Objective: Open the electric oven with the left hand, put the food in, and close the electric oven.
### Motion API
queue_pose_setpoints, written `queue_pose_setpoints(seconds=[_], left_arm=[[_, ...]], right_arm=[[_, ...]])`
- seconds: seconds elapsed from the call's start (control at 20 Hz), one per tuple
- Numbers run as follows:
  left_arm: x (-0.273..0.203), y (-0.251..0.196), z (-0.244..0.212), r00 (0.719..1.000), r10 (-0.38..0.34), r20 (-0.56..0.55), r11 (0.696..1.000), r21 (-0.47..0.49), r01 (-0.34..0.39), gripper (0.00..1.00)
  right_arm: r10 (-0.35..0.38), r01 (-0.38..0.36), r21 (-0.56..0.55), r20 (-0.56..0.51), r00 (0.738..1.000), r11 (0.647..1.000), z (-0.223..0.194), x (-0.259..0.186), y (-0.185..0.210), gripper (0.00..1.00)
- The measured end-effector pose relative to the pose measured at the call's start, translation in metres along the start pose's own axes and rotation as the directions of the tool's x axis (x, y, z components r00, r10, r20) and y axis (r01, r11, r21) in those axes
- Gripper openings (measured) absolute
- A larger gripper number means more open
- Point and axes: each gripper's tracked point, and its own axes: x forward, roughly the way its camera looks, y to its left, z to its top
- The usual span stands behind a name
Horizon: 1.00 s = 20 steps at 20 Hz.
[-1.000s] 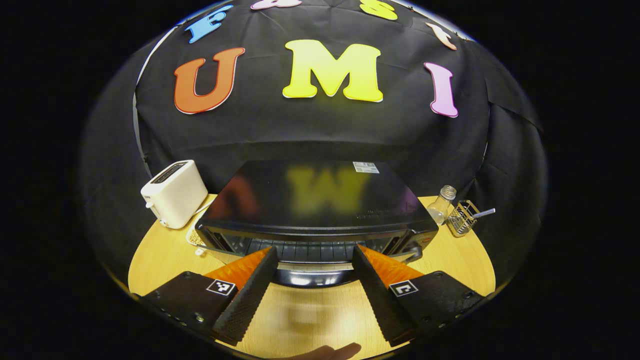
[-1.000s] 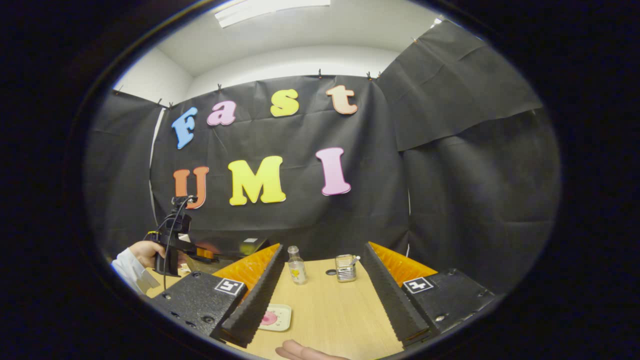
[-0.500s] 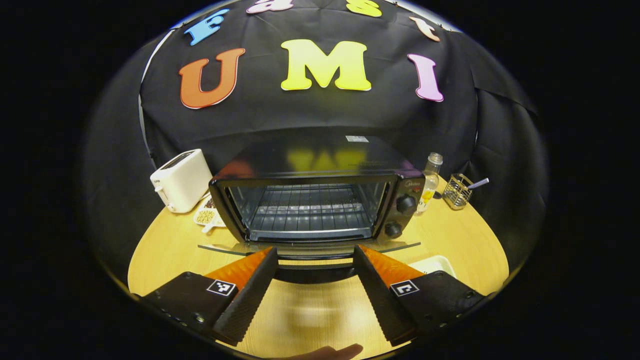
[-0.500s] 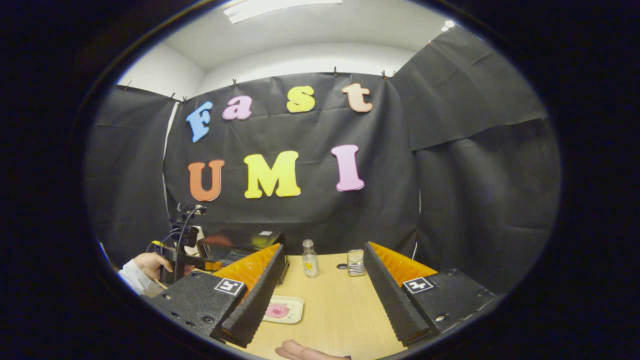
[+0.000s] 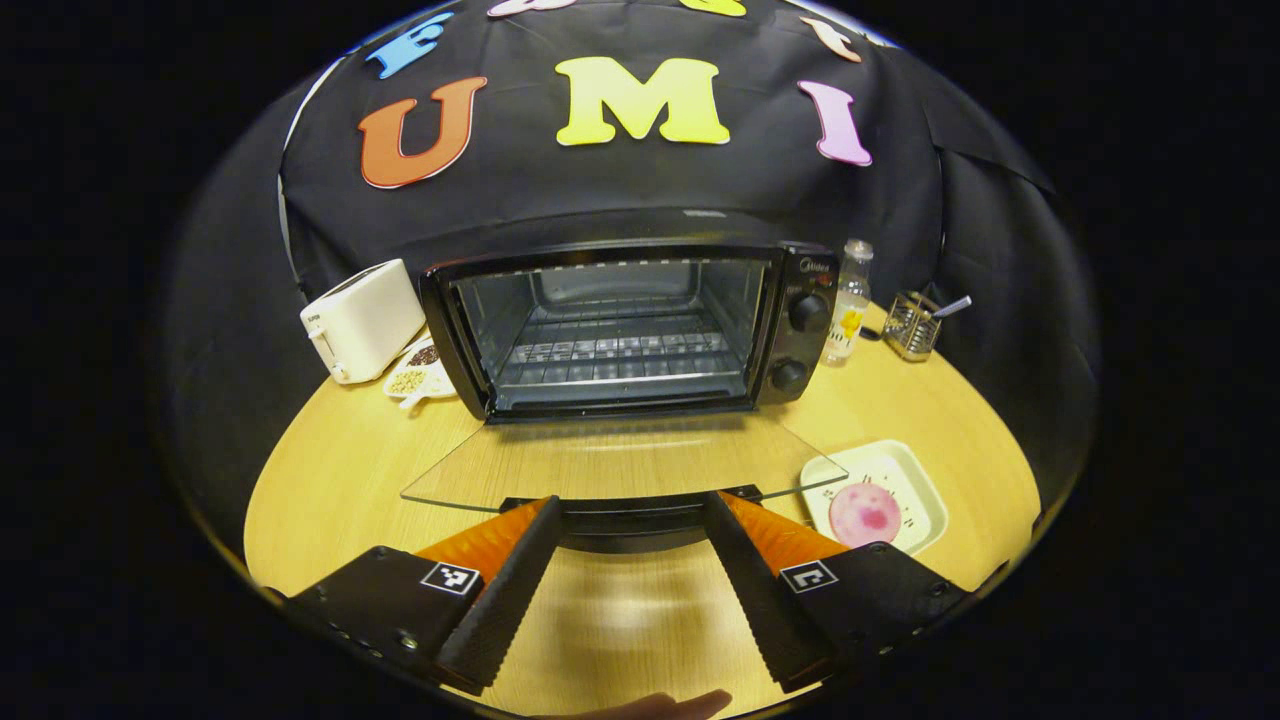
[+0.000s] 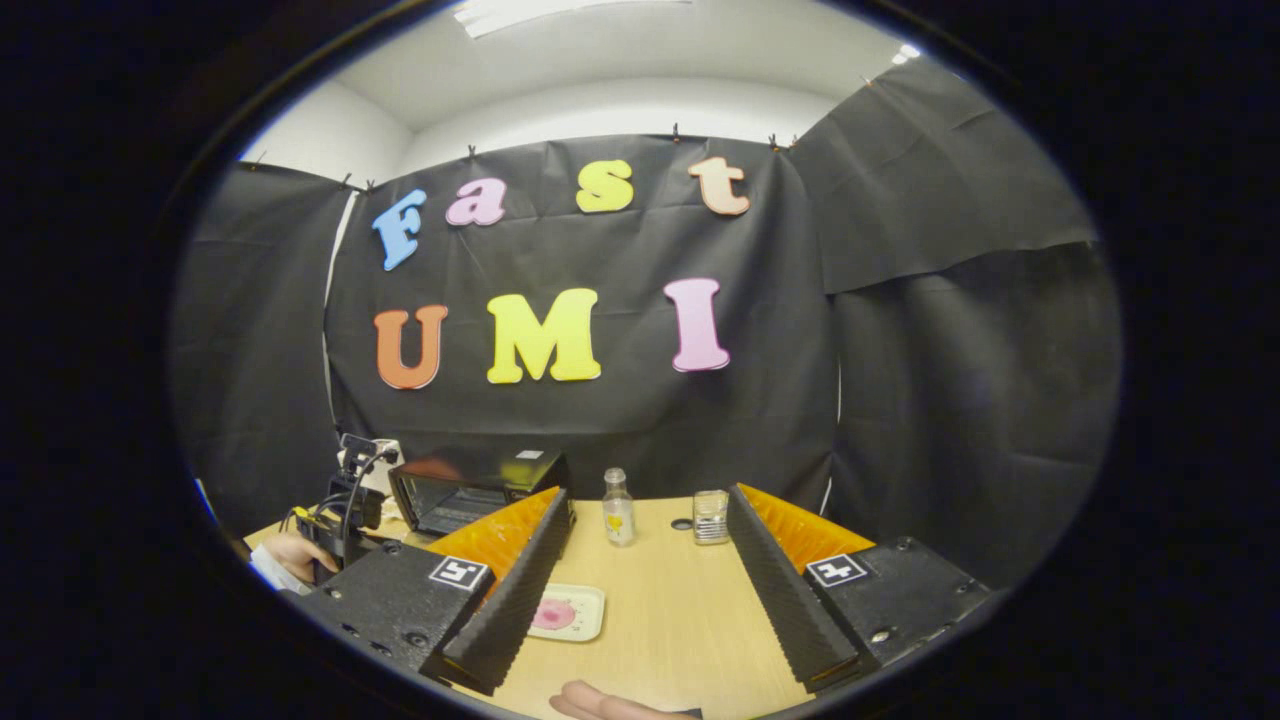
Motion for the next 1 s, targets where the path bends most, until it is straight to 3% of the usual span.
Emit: queue_pose_setpoints(seconds=[0.05,0.4,0.5,0.55,0.65,0.8,1.0], left_arm=[[0.003,-0.001,-0.006,1.0,0.0,-0.018,1.0,-0.01,0.0,0.94],[0.023,-0.005,-0.046,0.996,-0.005,-0.085,0.999,-0.046,0.001,0.95],[0.021,-0.005,-0.04,0.999,-0.002,-0.034,0.999,-0.046,0.001,1.0],[0.02,-0.005,-0.041,1.0,0.0,-0.024,0.999,-0.045,-0.001,0.95],[0.013,0.001,-0.039,1.0,0.029,-0.012,0.998,-0.064,-0.029,0.95],[-0.006,0.002,-0.015,0.995,0.048,0.092,0.993,-0.11,-0.038,0.95],[-0.061,0.0,0.034,0.96,0.052,0.274,0.995,-0.092,-0.028,0.95]], right_arm=[[-0.003,0.003,-0.004,-0.009,1.0,1.0,-0.003,0.002,0.0,0.96],[-0.016,0.012,-0.061,-0.067,0.998,0.998,-0.014,0.013,0.005,0.96],[-0.017,0.011,-0.093,-0.065,0.998,0.996,-0.016,0.018,0.006,0.96],[-0.01,0.002,-0.108,-0.074,0.997,0.994,-0.019,0.021,0.008,0.96],[0.002,-0.012,-0.107,-0.092,0.996,0.994,-0.028,0.026,0.012,0.97],[-0.012,0.001,-0.085,-0.133,0.991,0.996,-0.043,0.038,0.008,1.0],[-0.015,-0.008,-0.088,-0.253,0.967,0.996,-0.073,0.059,-0.001,1.0]])
